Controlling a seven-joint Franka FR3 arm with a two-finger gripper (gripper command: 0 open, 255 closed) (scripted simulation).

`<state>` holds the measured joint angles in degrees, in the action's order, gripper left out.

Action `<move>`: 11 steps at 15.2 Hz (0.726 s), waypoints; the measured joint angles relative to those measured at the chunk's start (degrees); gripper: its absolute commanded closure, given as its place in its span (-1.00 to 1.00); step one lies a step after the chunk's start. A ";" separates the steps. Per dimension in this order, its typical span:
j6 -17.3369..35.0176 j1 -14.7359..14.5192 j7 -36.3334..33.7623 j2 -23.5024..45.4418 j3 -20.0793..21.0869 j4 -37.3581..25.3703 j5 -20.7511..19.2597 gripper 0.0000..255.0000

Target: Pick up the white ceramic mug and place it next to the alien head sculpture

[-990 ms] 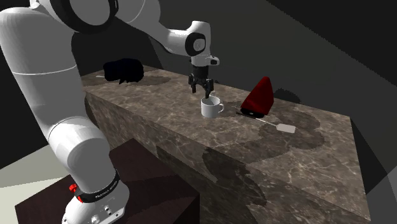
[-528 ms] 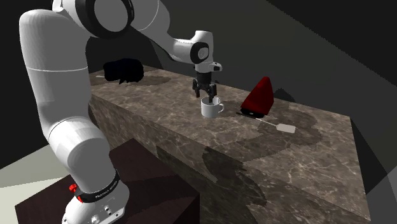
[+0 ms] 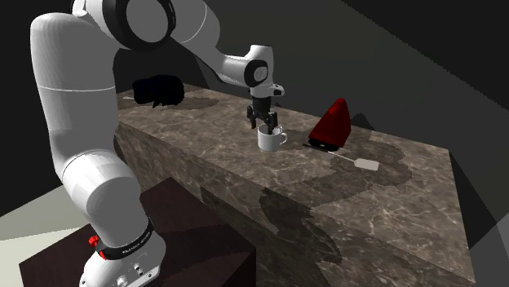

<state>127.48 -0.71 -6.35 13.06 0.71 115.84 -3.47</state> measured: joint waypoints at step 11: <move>0.02 -0.01 0.00 -0.01 0.01 0.00 0.00 1.00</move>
<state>127.50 -0.72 -6.36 13.05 0.71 115.83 -3.47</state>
